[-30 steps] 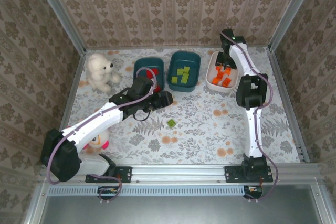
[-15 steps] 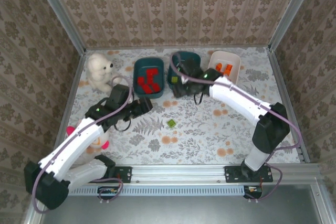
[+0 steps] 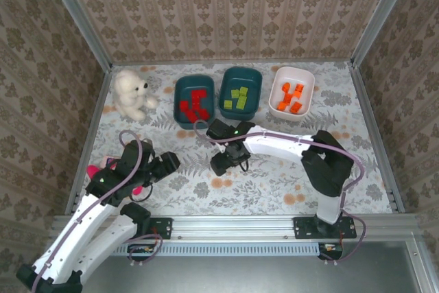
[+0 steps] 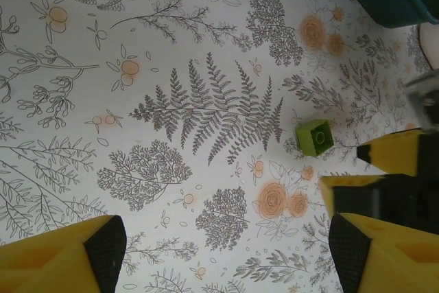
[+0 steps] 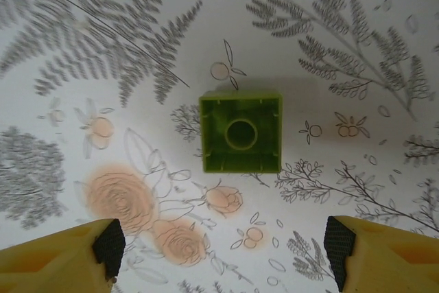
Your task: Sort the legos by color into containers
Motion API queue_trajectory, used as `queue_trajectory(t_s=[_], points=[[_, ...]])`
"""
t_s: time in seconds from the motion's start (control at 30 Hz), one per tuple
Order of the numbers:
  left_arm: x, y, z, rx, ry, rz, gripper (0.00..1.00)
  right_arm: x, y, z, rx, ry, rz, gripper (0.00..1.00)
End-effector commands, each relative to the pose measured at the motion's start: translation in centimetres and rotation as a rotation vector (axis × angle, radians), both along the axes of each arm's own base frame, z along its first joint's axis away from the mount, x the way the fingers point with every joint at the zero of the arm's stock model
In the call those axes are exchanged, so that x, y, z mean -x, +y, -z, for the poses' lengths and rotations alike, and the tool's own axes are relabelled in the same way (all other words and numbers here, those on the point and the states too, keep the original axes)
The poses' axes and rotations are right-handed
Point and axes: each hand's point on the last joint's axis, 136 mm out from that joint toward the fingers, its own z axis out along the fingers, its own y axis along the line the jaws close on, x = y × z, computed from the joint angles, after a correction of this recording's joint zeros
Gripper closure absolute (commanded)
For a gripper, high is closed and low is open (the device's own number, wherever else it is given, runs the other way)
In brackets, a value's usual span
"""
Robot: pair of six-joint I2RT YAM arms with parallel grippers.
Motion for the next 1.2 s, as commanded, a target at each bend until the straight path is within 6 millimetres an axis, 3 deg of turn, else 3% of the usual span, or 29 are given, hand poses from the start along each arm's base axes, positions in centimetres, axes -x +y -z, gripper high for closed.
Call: queue_trajectory(t_s=[0.0,0.2,0.43,0.63,0.73,0.93,1.17], points=[[0.3,0.5,0.3,-0.007,0.025,-0.030,0.19,-0.9,0.5,0.8,0.030,-0.006,-0.001,0.21],[0.1,0.2,-0.1,0.008,0.011,-0.026,0.20,-1.9,0.5,2.6,0.095,-0.006,0.003,0.33],[-0.2,-0.1,0.0,0.022,0.006,-0.023,0.21,-2.5,0.8,3.2,0.114,-0.009,-0.003,0.46],[-0.6,-0.9,0.1,0.038,0.003,-0.004,0.21,-3.1,1.0,2.3,0.109,-0.032,0.000,0.63],[-0.9,-1.5,0.0,0.052,-0.004,0.021,0.21,-3.9,0.8,-0.1,0.088,-0.080,0.024,0.67],[-2.9,-4.1,-1.2,0.104,-0.049,0.078,0.21,-9.2,-1.6,-7.3,0.047,-0.241,0.187,0.70],[-6.5,-7.0,-3.1,0.119,-0.102,0.130,0.21,-17.5,-5.4,-9.1,0.126,-0.302,0.399,0.72]])
